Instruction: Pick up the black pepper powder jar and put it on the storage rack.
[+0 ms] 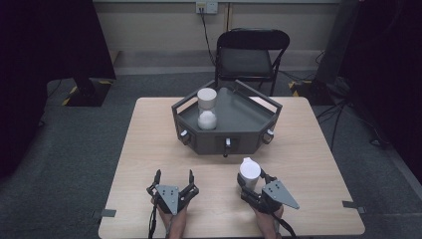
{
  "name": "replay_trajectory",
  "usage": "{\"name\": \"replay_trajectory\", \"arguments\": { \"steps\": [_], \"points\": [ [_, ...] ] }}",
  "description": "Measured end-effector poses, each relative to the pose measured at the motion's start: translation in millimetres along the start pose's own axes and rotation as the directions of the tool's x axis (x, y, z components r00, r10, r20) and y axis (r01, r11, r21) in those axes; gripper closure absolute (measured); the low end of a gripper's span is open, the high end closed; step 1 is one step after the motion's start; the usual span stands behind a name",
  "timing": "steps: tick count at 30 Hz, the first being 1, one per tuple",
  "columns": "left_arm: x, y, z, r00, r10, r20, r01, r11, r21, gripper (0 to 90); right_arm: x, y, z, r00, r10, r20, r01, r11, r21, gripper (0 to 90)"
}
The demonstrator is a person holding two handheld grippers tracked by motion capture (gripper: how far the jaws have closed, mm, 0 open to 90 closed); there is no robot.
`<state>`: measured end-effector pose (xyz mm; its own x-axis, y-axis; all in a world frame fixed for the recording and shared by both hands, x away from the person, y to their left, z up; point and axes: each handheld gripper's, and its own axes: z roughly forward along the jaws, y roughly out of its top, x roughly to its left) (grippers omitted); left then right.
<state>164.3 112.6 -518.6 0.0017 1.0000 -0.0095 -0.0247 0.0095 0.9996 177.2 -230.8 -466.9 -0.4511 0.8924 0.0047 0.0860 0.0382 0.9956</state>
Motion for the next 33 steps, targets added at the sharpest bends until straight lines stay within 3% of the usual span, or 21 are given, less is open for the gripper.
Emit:
{"name": "replay_trajectory", "arguments": {
  "steps": [19, 33],
  "points": [
    [0.0, 0.0, 0.0, 1.0, 0.0, 0.0, 0.0, 1.0, 0.0, 0.0, -24.5, 36.7, 5.9, 0.9963, -0.035, -0.078, 0.034, 0.999, -0.013, 29.6],
    [0.0, 0.0, 0.0, 1.0, 0.0, 0.0, 0.0, 1.0, 0.0, 0.0, -49.1, 75.8, 30.5, 0.9899, 0.003, -0.142, -0.007, 1.0, -0.024, 29.6]
  ]
}}
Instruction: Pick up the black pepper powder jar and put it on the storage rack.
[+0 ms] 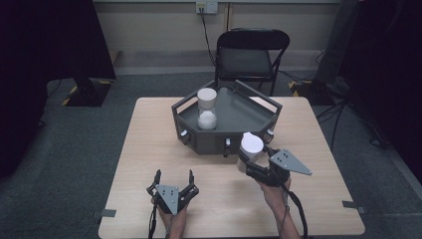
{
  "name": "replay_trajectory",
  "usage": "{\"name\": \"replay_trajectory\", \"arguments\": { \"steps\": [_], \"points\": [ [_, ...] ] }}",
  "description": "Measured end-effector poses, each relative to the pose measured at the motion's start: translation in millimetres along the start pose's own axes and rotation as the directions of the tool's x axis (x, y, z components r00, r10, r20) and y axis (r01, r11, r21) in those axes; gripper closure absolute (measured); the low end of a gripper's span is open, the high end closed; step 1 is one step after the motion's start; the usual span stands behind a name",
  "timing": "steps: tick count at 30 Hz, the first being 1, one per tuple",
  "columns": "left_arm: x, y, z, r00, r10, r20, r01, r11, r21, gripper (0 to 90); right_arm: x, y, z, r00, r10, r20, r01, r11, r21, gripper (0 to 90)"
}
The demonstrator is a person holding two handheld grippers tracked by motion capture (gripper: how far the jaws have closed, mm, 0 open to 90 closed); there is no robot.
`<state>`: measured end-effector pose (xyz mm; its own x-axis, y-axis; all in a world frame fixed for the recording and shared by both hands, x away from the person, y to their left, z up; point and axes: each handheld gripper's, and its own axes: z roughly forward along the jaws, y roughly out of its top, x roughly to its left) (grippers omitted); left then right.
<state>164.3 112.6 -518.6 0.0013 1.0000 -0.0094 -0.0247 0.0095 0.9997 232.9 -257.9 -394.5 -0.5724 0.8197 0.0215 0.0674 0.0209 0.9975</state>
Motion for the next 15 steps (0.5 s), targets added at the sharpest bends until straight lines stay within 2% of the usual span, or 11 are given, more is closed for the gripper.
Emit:
{"name": "replay_trajectory", "arguments": {
  "steps": [7, 15],
  "points": [
    [0.0, 0.1, 0.0, 1.0, 0.0, 0.0, 0.0, 1.0, 0.0, 0.0, -3.5, 21.6, 18.1, 0.9993, -0.037, -0.003, 0.037, 0.999, -0.004, 29.7],
    [0.0, 0.0, 0.0, 1.0, -0.001, 0.0, 0.001, 1.0, 0.0, 0.0, -12.4, 43.4, 42.0, 0.9993, -0.018, 0.033, 0.018, 1.0, 0.009, 29.7]
  ]
}}
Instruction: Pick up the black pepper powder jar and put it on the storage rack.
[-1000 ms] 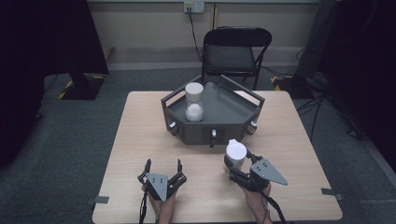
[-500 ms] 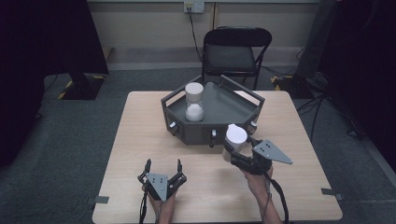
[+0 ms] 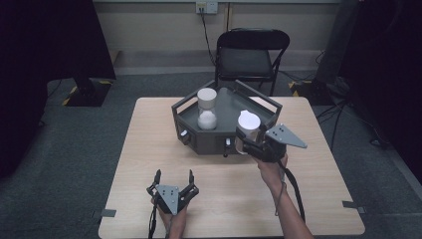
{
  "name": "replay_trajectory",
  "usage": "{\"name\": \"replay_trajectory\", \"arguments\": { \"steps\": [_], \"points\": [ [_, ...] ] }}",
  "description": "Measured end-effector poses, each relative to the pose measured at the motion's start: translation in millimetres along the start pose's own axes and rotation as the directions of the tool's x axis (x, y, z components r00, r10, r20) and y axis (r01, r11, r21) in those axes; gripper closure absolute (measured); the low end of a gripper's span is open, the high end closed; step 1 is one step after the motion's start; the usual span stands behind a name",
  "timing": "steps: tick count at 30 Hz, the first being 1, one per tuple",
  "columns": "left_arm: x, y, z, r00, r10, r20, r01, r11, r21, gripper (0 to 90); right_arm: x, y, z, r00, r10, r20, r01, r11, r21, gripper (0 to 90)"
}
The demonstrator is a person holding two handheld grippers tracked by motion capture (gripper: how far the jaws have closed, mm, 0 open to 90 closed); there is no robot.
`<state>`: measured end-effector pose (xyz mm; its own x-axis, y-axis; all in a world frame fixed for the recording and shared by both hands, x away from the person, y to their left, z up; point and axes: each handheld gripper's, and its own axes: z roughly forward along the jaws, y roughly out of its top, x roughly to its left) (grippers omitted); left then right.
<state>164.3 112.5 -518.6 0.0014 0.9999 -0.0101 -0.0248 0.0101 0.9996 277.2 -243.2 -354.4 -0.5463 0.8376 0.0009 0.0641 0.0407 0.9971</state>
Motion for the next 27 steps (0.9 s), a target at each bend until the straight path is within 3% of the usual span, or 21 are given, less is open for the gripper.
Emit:
{"name": "replay_trajectory", "arguments": {
  "steps": [6, 16, 27],
  "points": [
    [0.0, 0.1, 0.0, 1.0, 0.001, 0.0, -0.001, 1.0, 0.001, 0.0, -7.7, 13.2, 18.0, 0.9989, 0.033, 0.034, -0.033, 0.999, -0.003, 29.7],
    [-0.5, 0.1, -0.1, 1.0, 0.001, -0.004, -0.001, 1.0, 0.001, 0.0, -3.8, 34.6, 56.6, 0.9946, 0.041, 0.096, -0.043, 0.999, 0.022, 29.7],
    [-0.6, 0.1, -0.1, 1.0, 0.001, -0.004, -0.001, 1.0, 0.001, 0.0, 1.3, 34.9, 86.9, 0.9835, 0.025, 0.179, -0.038, 0.997, 0.068, 29.8]
  ]
}}
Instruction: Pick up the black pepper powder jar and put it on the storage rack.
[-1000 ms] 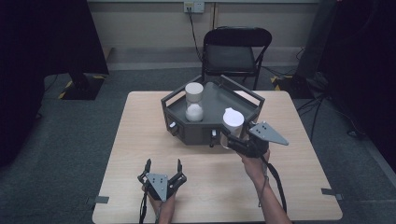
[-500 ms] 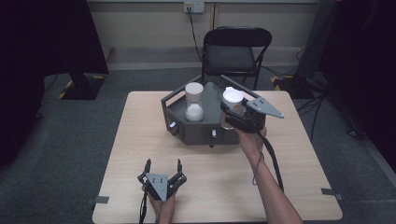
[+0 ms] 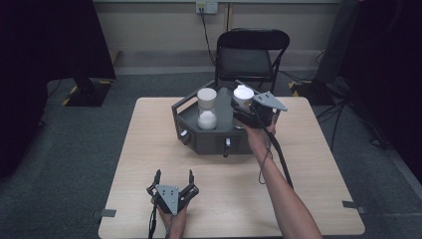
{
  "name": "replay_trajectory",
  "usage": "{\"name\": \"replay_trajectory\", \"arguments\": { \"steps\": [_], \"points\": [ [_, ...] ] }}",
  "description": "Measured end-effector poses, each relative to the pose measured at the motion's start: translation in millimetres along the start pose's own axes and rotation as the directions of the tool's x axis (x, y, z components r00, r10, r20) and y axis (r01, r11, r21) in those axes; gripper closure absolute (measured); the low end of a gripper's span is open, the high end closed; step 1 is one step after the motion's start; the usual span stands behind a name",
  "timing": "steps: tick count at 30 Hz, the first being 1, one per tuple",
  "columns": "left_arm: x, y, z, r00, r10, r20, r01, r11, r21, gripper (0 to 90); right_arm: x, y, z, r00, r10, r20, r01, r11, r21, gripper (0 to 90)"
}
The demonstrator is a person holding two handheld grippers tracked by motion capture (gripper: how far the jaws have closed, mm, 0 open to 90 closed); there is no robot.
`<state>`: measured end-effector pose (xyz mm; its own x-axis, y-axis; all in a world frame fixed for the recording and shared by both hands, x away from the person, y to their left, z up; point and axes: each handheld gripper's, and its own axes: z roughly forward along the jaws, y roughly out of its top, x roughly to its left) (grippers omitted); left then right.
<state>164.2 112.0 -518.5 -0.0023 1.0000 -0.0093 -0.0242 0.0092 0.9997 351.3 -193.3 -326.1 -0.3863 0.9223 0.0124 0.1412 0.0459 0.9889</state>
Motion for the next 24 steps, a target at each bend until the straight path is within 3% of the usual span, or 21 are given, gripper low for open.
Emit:
{"name": "replay_trajectory", "arguments": {
  "steps": [14, 20, 24],
  "points": [
    [-0.8, 0.1, 0.0, 1.0, 0.001, -0.004, -0.001, 1.0, 0.0, 0.0, 2.1, -12.4, 6.4, 0.9997, 0.015, 0.022, -0.015, 1.0, -0.001, 29.7],
    [-1.7, 0.1, 0.0, 1.0, 0.001, -0.01, -0.001, 1.0, 0.001, 0.0, 7.7, -15.0, 4.8, 0.9993, -0.022, 0.031, 0.022, 1.0, -0.005, 29.8],
    [-2.3, 0.1, -0.1, 0.9999, 0.001, -0.013, -0.001, 1.0, 0.001, 0.0, 8.1, -19.1, 2.2, 0.9993, -0.016, 0.034, 0.017, 1.0, -0.017, 29.8]
  ]
}}
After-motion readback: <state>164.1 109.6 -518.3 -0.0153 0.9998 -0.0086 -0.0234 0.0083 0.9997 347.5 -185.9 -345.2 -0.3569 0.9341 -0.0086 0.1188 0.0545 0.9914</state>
